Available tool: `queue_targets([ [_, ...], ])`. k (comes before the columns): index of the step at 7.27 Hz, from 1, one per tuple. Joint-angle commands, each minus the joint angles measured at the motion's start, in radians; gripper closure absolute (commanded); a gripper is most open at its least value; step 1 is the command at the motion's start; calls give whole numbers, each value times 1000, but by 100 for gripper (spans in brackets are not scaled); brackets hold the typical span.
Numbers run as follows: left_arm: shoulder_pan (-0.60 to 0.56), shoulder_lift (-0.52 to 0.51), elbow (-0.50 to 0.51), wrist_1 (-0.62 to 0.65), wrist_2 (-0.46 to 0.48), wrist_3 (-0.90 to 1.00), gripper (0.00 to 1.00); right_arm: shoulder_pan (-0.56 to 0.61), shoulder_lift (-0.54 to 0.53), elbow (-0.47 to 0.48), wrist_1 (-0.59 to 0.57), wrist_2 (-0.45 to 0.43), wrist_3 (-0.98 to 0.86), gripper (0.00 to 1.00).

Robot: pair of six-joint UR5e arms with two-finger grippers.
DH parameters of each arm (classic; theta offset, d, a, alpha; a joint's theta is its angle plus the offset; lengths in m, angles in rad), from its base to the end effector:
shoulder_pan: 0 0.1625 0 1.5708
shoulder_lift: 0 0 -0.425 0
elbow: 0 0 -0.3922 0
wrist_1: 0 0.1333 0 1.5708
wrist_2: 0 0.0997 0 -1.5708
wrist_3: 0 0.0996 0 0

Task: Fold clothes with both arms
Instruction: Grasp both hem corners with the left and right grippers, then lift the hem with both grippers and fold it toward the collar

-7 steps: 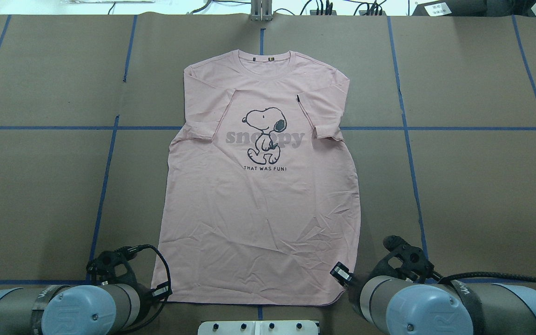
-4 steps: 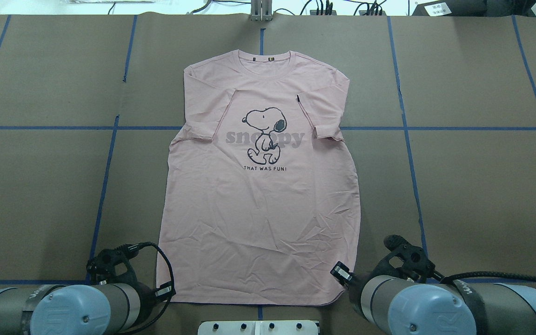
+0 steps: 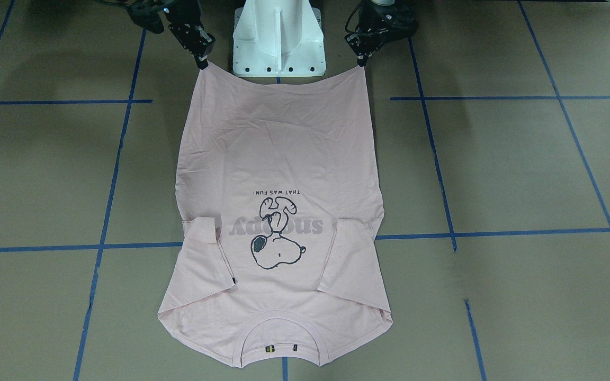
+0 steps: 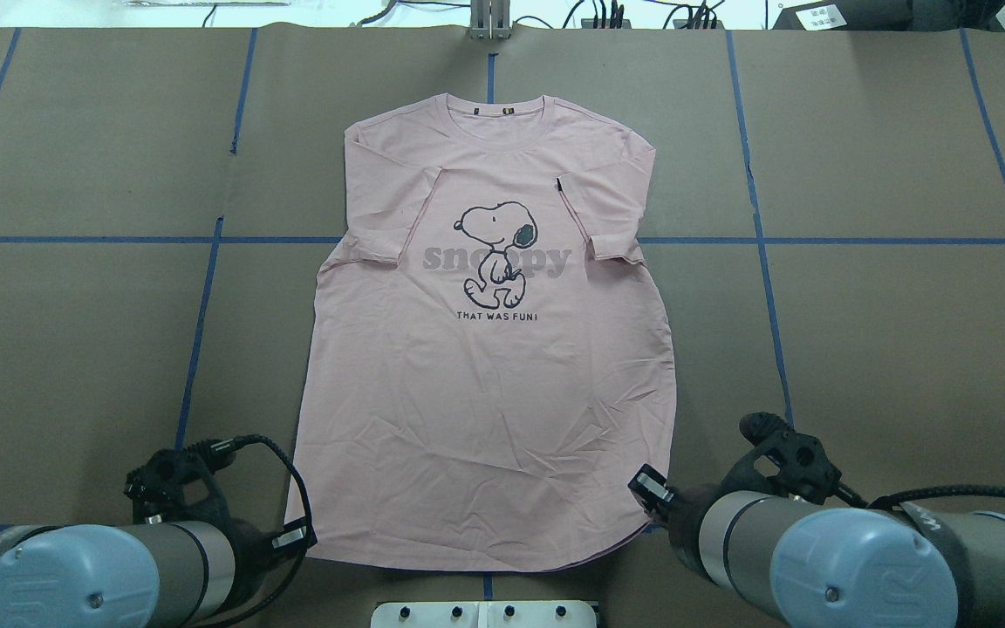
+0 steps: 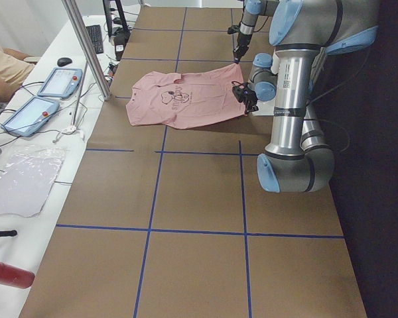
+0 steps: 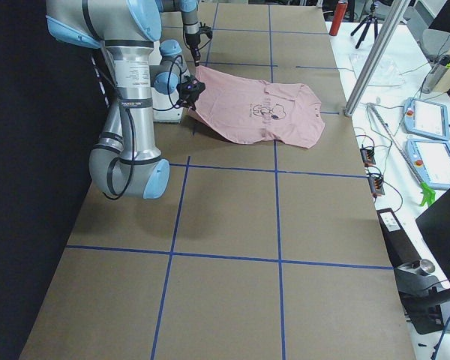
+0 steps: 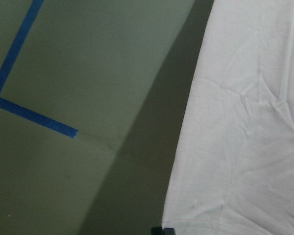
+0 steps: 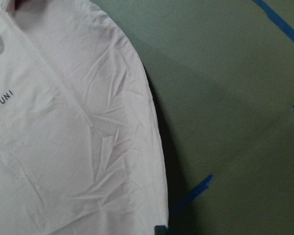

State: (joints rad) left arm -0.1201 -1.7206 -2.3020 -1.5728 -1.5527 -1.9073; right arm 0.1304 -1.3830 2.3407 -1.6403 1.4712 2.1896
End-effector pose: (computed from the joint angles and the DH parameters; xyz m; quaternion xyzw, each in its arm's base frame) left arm 0.4338 -0.1884 0.2664 -0.0380 0.4257 -0.2084 0.8797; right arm -0.4224 -0.1998 0.2444 -0.0601 -0.4272 0.3499 0.8315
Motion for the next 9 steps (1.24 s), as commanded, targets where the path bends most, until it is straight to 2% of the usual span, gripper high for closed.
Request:
queue_targets([
  [1,-176,-150,74,5,0,165,100,162,63,-58,0,30,-213,100],
  [3,-376,-308,282,-71,-3,316,100,419,230,-325,11,182,-423,100],
  [5,-543,-348,489,-293,-3,439,100,623,313,-557,37,257,-665,100],
  [7,-604,-469,707,-381,0,456,100,715,489,-940,219,274,-708,100],
  [8,-615,-475,766,-442,3,456,100,732,546,-1059,278,282,-723,100],
  [9,-627,-487,832,-508,5,458,100,741,597,-1145,289,284,-741,100],
])
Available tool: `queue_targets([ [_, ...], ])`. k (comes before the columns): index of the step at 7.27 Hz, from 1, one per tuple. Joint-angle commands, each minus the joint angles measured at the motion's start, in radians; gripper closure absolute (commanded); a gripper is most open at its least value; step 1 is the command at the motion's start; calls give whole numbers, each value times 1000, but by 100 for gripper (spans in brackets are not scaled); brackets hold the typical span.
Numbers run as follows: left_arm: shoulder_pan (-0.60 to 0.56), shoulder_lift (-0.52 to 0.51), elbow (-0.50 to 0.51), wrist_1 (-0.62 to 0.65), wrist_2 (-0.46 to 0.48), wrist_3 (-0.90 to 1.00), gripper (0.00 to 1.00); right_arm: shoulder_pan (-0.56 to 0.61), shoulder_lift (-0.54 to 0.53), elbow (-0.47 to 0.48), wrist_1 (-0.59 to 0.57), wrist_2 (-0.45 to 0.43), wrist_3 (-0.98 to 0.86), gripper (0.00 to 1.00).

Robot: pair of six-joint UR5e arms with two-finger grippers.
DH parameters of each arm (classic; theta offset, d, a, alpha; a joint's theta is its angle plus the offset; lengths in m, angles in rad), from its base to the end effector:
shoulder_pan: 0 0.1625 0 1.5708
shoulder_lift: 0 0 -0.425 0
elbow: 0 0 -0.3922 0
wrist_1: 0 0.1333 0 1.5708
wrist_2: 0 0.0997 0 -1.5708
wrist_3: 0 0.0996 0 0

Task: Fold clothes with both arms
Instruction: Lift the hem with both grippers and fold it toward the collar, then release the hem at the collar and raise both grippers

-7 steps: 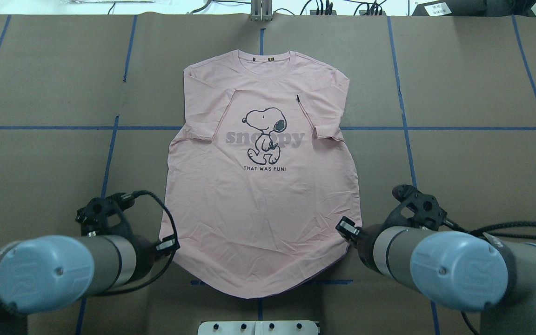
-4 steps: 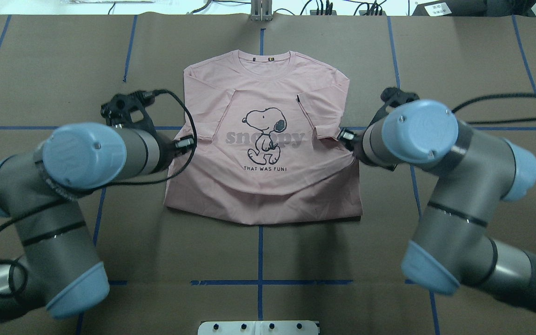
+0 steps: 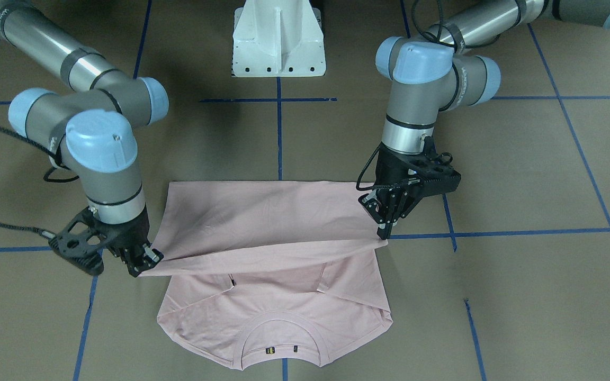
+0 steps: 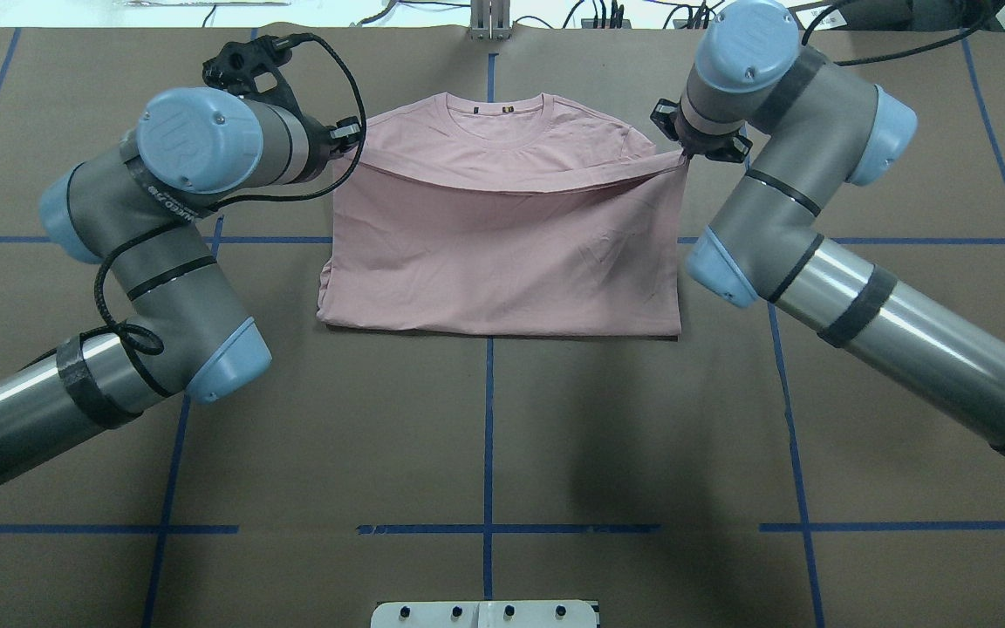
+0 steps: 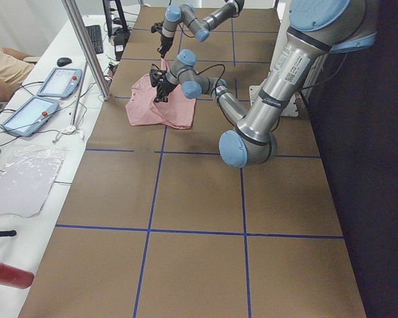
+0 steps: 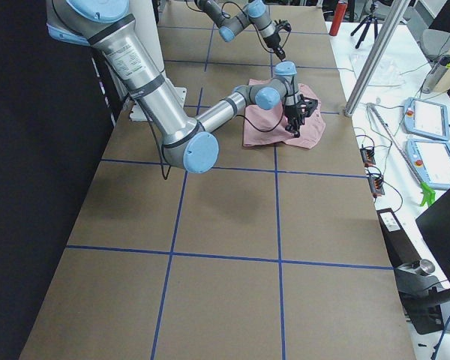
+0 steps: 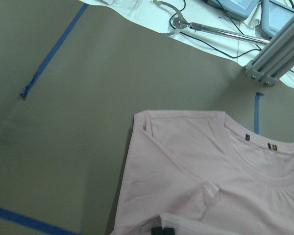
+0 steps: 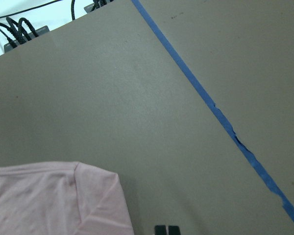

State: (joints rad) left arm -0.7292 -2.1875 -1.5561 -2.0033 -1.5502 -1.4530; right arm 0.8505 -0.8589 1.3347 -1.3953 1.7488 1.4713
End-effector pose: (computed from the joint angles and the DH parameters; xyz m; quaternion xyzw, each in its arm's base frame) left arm 0.4360 -0.5710 0.2523 0.2114 0.4471 -0.2664 0.8273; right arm -0.4177 -0.6513 0.3222 0.0708 -0.3219 0.3196 0.8884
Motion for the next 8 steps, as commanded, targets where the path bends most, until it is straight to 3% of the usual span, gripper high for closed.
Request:
queue_targets([
  [1,-35,-31,144,-115,2,38,100,28,107,-204,79,6,-25,100],
  [3,-52,-29,208,-169,2,62,100,32,153,-262,105,6,-25,100],
  [7,-48,-23,211,-173,1,60,100,-13,159,-325,128,-15,-28,100],
  [8,-48,-28,235,-178,1,60,86,-16,156,-365,189,-20,-28,100],
])
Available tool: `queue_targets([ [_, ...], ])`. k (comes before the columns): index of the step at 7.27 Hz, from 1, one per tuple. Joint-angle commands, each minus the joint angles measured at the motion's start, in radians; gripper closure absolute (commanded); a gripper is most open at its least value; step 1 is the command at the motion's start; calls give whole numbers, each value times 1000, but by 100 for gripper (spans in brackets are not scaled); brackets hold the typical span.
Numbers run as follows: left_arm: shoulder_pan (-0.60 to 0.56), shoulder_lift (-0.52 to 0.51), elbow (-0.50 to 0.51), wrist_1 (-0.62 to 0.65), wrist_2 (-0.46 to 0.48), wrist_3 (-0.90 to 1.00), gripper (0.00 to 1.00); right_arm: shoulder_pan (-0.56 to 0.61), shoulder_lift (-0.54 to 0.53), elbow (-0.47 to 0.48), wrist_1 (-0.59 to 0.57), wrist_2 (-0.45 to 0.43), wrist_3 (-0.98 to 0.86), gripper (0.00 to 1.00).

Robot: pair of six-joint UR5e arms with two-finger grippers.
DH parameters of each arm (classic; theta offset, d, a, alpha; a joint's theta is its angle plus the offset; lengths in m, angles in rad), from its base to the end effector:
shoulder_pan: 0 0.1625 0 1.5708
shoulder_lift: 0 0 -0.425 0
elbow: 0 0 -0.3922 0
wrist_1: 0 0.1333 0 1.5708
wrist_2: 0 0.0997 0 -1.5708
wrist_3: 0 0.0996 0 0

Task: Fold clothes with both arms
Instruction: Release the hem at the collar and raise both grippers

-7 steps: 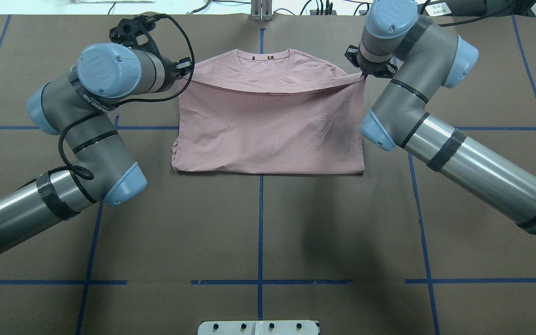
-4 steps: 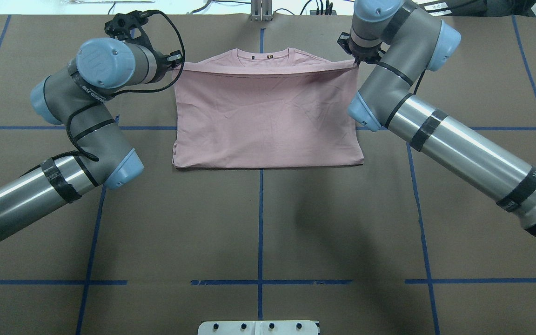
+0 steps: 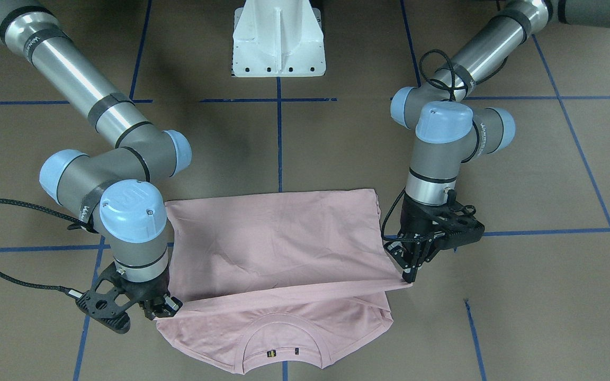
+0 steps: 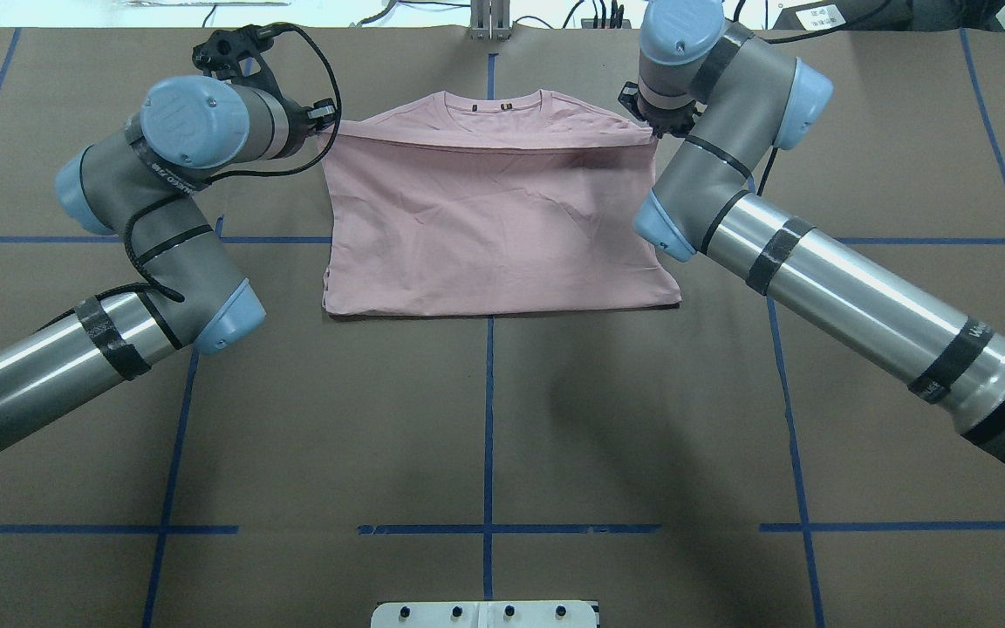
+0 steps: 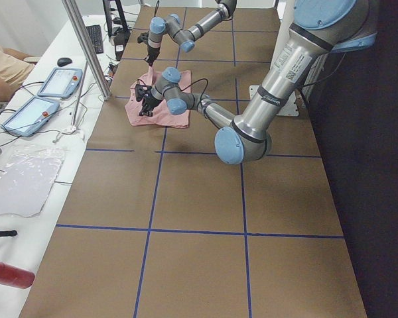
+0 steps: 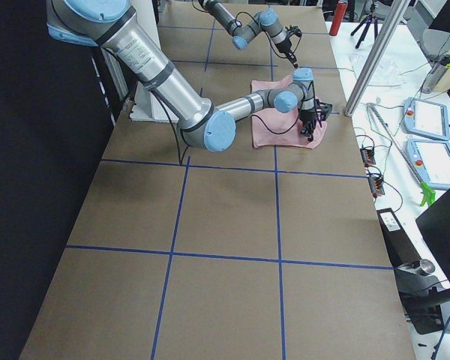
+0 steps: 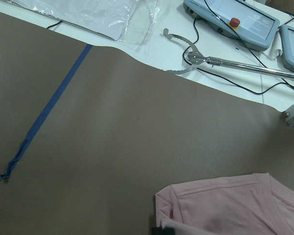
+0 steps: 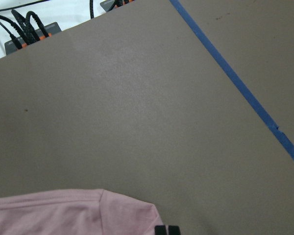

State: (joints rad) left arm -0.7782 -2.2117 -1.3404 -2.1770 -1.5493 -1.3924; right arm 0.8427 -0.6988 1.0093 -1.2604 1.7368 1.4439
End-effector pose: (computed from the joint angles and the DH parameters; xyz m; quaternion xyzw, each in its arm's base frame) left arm 0.4397 -0.6236 0.3143 0.2324 0.4278 -0.2630 0.8330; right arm -0.4698 -0.7026 0.3380 0.0720 -0.3061 0.3087 0.8977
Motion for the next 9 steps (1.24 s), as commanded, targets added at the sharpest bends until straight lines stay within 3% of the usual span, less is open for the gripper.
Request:
queue_targets([
  [1,0,-2,71,-86,1,0,76,-7,-2,-43,59,-11,0,94],
  [2,0,-2,101,-125,0,0,68,2,-1,-43,61,-13,0,94],
  [3,-1,-2,99,-129,0,0,65,13,2,-41,68,-11,0,70],
  [4,-1,-2,99,-130,0,-2,64,21,2,-38,129,-11,12,61],
  [6,-1,4,96,-133,0,-4,64,29,1,-22,134,0,18,48],
  [7,-1,9,96,-167,0,-8,64,16,-67,74,134,29,41,40],
  [8,-1,9,96,-191,0,-10,64,-43,-220,297,130,38,102,36],
  [9,-1,15,95,-195,0,-8,64,-103,-326,428,122,35,159,33],
])
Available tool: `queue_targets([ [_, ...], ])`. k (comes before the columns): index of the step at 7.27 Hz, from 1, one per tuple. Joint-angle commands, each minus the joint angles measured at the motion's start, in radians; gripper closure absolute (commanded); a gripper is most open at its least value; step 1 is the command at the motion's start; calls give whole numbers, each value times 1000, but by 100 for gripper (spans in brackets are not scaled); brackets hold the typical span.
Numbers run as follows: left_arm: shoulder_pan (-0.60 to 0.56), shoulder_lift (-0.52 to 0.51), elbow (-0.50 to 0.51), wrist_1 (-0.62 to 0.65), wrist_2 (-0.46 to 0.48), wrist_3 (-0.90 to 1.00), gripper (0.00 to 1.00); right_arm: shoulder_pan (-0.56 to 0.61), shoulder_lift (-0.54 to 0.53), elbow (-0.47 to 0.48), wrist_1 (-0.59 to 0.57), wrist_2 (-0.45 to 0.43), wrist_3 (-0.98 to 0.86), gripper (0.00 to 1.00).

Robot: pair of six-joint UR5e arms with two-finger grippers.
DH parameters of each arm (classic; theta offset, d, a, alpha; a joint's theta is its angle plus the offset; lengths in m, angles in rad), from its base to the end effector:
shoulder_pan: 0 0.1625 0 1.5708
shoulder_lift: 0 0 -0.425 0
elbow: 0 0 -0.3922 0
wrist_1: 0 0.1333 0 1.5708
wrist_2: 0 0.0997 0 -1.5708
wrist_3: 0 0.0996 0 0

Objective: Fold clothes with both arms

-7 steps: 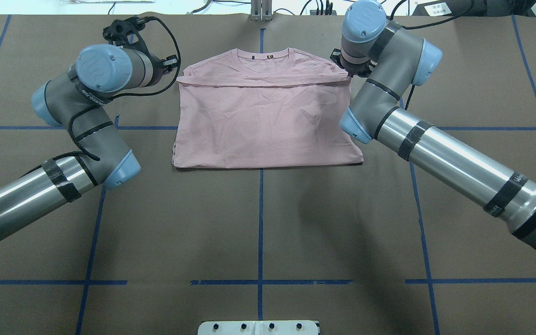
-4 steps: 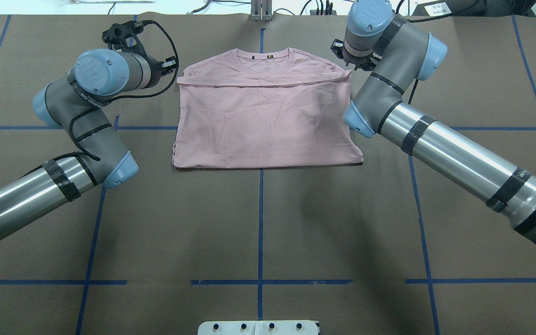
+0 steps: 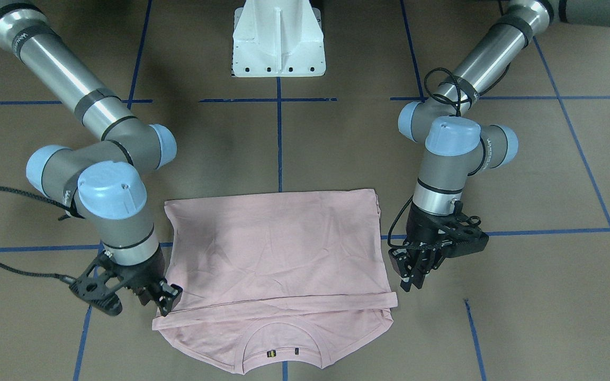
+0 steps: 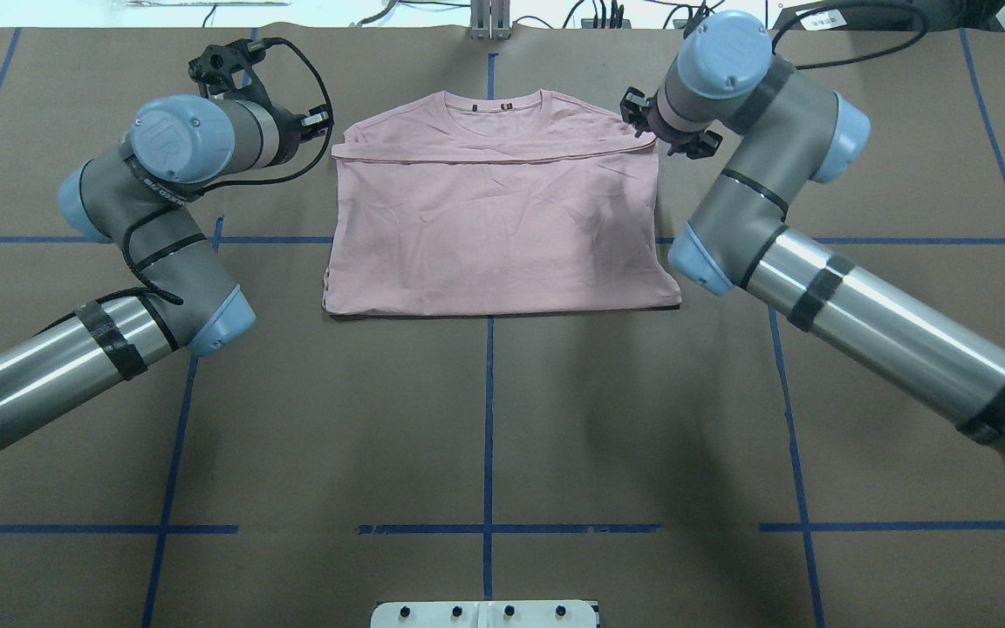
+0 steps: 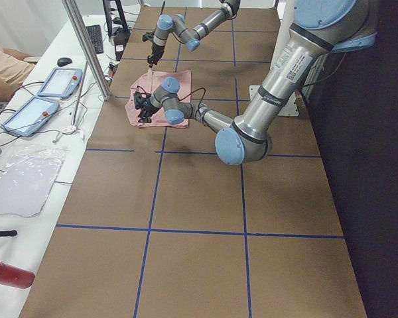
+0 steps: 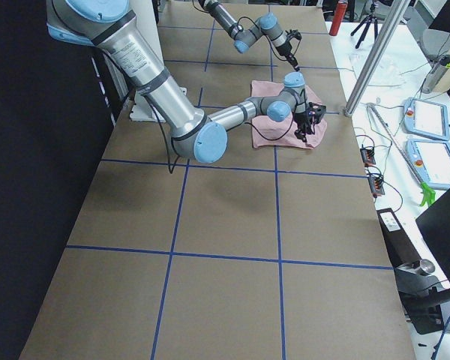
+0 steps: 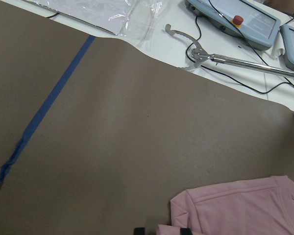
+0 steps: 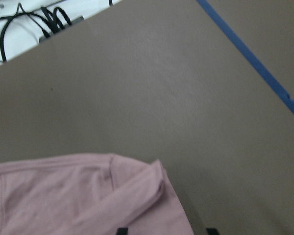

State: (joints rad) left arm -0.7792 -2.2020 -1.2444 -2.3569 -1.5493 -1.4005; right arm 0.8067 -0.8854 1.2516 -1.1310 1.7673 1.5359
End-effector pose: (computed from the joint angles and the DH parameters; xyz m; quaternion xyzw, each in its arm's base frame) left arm 0.4450 -0.6299 0.3454 0.2453 0.4572 -0.2616 0.8139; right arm -0.4538 -0.6381 0.3468 0.0771 -0.3931 0.3089 0.8626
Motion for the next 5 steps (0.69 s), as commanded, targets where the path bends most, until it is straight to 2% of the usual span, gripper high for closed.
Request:
queue_targets([
  [1,0,7,-16,-12,0,0,64,-75,-192,247,-7,6,97,33],
  [2,1,7,-20,-12,0,-2,64,-86,-222,281,-9,6,111,32],
  [5,5,4,-23,-10,0,-3,62,-110,-237,287,-7,3,135,30],
])
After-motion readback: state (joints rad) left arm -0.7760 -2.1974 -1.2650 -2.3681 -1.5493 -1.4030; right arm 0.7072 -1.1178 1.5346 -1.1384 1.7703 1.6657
